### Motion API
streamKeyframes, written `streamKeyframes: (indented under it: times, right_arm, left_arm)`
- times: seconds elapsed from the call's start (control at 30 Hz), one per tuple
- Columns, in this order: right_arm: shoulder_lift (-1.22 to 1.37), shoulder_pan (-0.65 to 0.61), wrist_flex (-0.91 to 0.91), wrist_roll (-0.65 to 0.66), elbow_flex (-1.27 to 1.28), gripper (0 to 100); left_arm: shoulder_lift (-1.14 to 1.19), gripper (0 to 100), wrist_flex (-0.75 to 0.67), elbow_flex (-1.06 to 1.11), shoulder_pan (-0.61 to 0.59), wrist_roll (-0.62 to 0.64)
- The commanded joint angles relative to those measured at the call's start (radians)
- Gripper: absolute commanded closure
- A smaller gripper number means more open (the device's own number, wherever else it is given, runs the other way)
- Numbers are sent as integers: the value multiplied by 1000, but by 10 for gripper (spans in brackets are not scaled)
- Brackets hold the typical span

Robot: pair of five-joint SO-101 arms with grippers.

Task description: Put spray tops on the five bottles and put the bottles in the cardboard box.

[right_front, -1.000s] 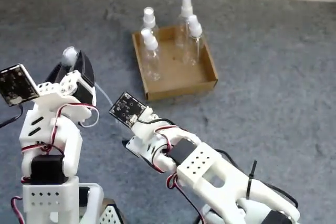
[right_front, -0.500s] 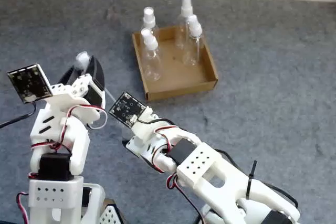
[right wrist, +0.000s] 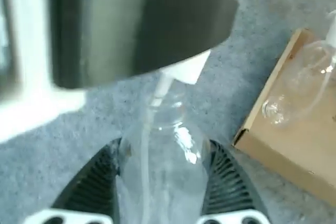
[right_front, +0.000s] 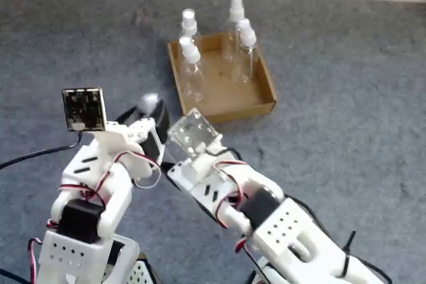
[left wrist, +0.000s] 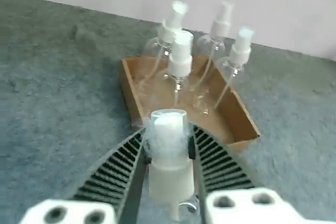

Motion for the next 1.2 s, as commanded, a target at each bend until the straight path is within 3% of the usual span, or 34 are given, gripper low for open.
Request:
streamKeyframes:
  times: [0.0,0.3,0.7,1.03,1.17]
  right_arm:
    - [-62,28,-24,-12,4,995]
    - [-7,154,-30,-87,4,995]
    - [-13,125,-84,-89,12,995]
    - [-15,108,-90,-97,4,995]
    - [-41,104,-188,-95,7,995]
  left_arm:
    - [5,989,58,-27,53,-63]
    - [4,990,140,-31,81,-132]
    - [13,990,126,-7,82,-164]
    - [12,990,110,51,182,-169]
    - [5,990,110,48,177,-170]
